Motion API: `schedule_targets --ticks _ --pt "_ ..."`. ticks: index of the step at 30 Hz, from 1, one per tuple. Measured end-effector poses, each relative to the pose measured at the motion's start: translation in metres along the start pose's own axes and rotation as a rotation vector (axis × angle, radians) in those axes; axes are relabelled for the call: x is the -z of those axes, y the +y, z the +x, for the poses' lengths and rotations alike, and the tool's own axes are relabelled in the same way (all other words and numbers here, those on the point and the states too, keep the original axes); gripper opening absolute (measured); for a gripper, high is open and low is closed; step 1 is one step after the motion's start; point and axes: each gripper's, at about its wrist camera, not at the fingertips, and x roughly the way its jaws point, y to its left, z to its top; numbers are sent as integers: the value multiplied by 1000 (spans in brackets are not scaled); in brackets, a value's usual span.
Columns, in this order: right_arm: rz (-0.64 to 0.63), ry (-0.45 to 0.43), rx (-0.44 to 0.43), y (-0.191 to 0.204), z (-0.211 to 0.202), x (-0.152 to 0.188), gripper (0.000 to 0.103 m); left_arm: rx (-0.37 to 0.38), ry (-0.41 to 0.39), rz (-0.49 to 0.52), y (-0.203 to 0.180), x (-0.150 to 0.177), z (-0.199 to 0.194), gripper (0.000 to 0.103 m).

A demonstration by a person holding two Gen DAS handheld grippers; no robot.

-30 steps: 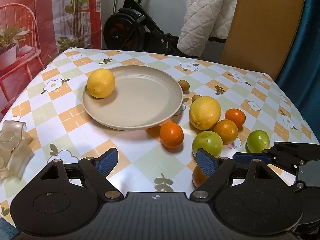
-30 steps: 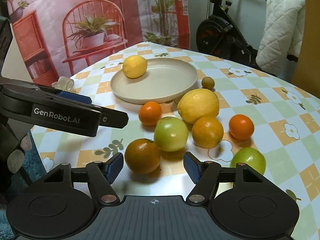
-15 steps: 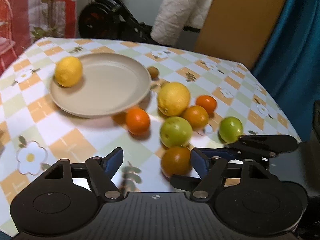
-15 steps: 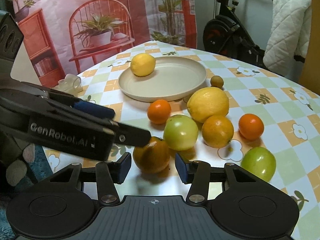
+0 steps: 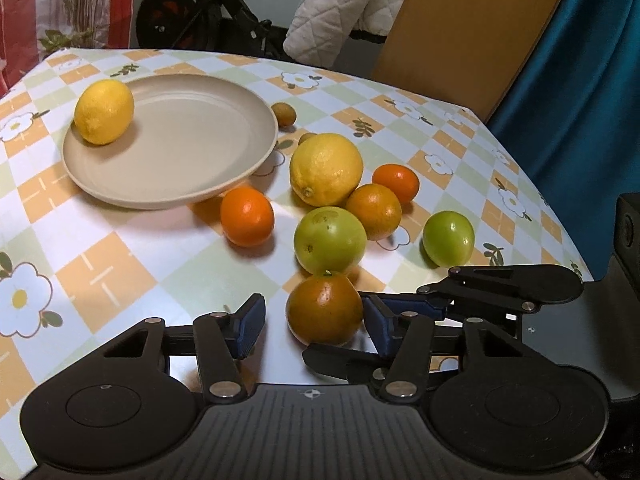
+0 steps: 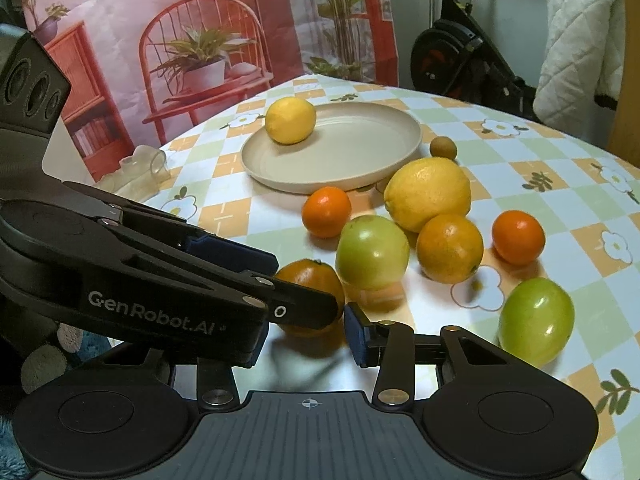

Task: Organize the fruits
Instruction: 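Close the left gripper on the dark orange tangerine and lift it, then carry the tangerine over the plate, lower it and open the left gripper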

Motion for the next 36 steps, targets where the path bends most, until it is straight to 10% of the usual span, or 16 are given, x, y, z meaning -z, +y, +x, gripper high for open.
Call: schedule_targets --ticks 22,36 --pt "20 -62 -12 5 -7 -9 34 3 -82 -18 5 -5 -16 46" --pt "-79 -69 -24 23 23 -74 34 -30 -163 -90 49 -44 -29 46"
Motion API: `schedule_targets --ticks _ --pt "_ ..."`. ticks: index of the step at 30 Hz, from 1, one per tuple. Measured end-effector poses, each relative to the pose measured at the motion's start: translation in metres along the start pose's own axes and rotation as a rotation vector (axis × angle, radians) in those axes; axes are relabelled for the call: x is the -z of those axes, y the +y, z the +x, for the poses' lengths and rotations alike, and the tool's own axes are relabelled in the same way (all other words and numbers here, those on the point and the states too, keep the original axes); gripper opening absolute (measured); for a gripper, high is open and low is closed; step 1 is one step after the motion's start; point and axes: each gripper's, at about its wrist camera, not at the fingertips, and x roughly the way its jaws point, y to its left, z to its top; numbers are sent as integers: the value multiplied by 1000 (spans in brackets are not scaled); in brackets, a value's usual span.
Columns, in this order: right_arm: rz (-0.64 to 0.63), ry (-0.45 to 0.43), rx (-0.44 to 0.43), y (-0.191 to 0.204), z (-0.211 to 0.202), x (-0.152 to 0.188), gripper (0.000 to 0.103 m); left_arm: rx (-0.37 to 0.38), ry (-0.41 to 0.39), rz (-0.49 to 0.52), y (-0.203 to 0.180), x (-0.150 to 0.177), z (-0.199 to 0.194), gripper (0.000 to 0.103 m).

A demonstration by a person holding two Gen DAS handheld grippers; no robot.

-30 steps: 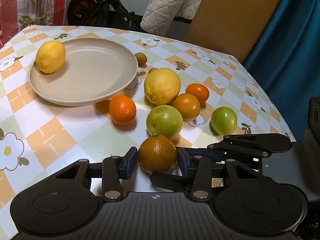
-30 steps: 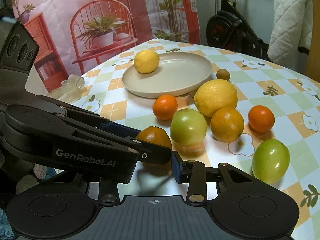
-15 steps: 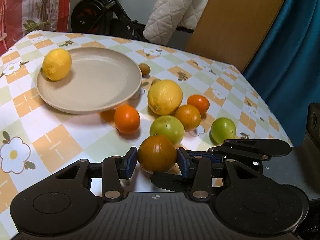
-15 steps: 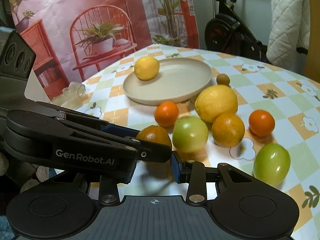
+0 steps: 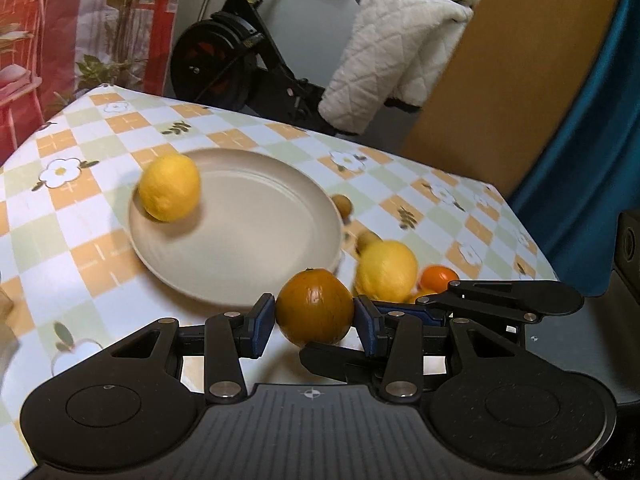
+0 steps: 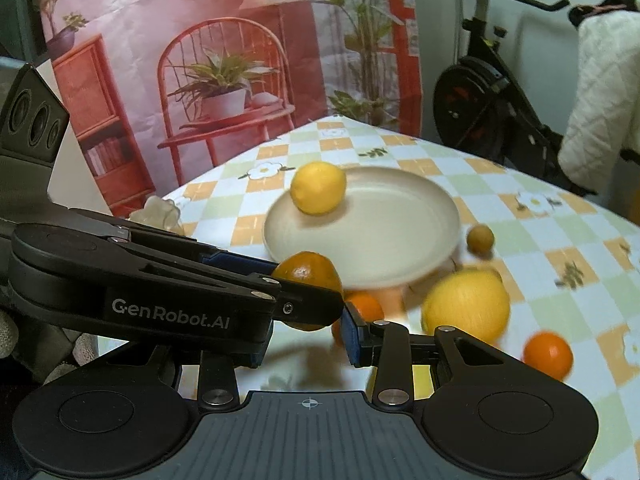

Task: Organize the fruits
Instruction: 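Carry the tangerine over the plate, lower it and open the left gripper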

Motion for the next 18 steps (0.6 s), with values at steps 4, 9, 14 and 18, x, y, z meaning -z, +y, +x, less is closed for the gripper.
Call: schedule_targets --ticks 4,9,14,18 --pt "-24 16 -2 3 18 -17 34 -8 -11 -30 17 -11 6 46" --pt "-48 36 -8 7 44 -37 34 -25 -19 -70 38 -21 14 46" --pt "-58 55 -14 8 71 -52 35 -52 -23 -102 57 -29 23 46" --pt "-69 67 -17 8 90 -60 35 -76 -25 -128 69 -35 30 46"
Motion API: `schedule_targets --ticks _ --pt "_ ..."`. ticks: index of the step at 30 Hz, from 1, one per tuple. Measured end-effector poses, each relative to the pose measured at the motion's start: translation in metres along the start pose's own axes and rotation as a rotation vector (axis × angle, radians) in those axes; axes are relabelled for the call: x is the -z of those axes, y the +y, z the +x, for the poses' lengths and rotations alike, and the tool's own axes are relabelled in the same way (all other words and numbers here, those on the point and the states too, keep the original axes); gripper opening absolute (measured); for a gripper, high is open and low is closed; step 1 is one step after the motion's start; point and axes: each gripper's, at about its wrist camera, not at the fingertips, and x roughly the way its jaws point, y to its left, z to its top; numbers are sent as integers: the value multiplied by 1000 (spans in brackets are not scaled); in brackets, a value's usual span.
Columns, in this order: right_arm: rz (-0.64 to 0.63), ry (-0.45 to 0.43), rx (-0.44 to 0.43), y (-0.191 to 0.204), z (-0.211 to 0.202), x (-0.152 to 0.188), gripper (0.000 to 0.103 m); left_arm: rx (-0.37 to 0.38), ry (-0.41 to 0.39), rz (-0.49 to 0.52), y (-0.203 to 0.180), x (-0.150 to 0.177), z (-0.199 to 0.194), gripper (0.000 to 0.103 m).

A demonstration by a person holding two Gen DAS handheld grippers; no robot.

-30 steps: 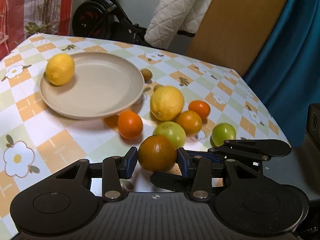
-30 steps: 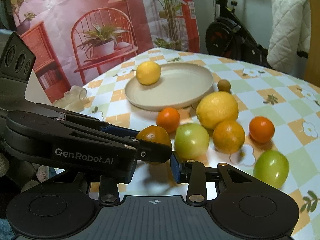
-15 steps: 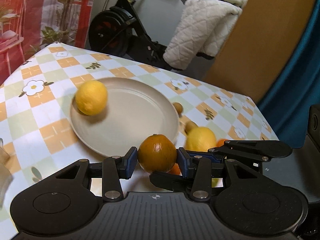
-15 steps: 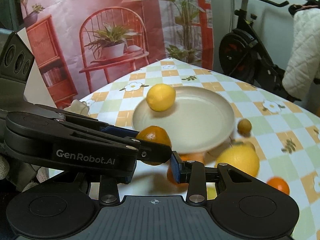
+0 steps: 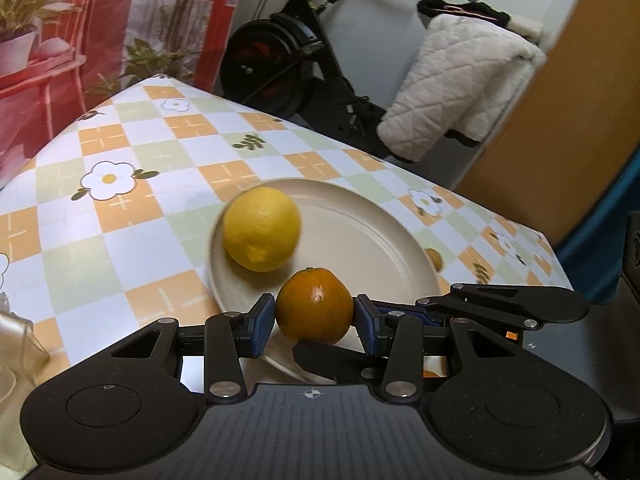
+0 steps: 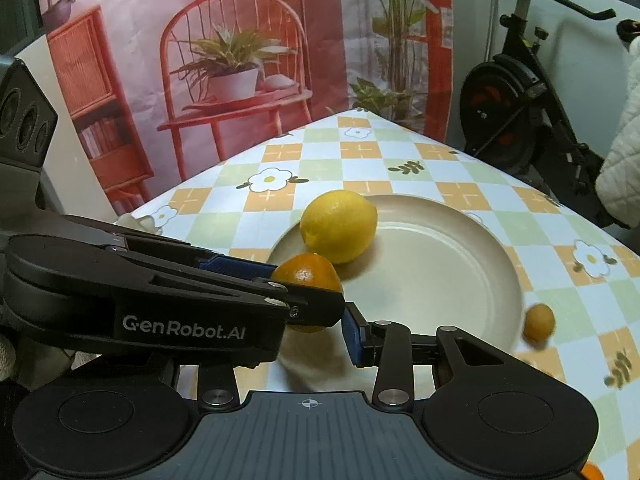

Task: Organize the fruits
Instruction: 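Carry the tangerine over the plate, lower it and open the left gripper, then move the open left gripper to the light green apple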

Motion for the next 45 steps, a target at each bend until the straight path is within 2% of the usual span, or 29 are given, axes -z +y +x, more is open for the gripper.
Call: schedule_targets --ticks 8,16,21,27,36,45 --pt "-11 29 -3 -1 25 -7 35 -36 9 -25 10 -4 11 46" --pt "13 32 -13 -4 28 -6 36 -95 -17 18 3 -2 7 46" --pt "43 -5 1 -10 10 -4 37 -120 -48 38 -3 -5 -7 46" --pt "103 -102 50 -28 -36 11 37 -139 -96 82 -19 -7 -27 47" --pt "105 -182 177 -47 -94 56 37 -70 -105 138 -55 7 -34 47" --pt "130 -163 167 -43 -109 94 37 -9 -48 179 -76 31 -25 47"
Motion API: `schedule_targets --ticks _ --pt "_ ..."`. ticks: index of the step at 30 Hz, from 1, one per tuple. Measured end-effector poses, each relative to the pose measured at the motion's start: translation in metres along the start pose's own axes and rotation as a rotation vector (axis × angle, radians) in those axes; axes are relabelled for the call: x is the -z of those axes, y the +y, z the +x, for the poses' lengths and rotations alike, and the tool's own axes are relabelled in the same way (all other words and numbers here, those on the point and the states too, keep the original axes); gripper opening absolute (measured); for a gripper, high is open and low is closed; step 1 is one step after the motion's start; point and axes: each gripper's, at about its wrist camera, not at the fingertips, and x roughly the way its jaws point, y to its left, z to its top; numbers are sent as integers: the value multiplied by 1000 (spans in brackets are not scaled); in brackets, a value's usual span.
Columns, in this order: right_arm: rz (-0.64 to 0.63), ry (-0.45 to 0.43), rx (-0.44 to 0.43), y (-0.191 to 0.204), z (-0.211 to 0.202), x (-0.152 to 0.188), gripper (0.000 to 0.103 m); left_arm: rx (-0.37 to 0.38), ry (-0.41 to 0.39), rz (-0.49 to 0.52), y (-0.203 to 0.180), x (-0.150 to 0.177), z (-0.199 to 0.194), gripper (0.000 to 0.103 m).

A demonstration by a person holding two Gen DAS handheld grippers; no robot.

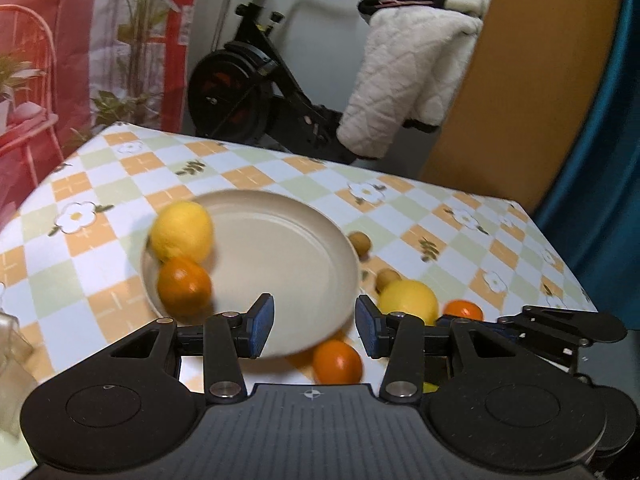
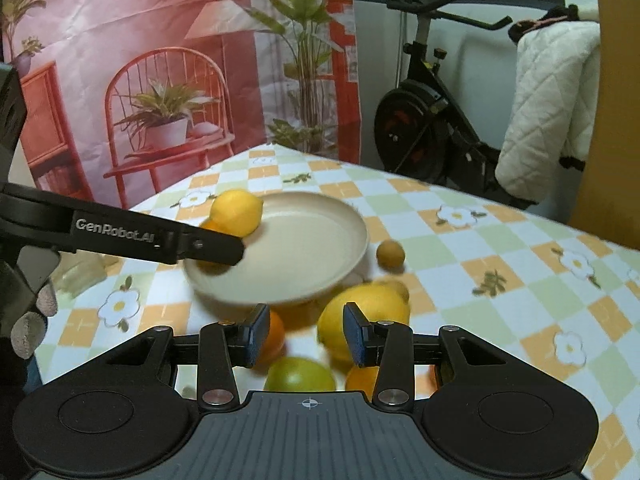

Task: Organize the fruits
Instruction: 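Move the open left gripper to the light green apple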

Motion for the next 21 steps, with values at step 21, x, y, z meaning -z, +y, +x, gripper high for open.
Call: schedule_targets --ticks 21 --pt "86 72 -36 -9 -2 32 39 82 105 31 -26 25 11 47"
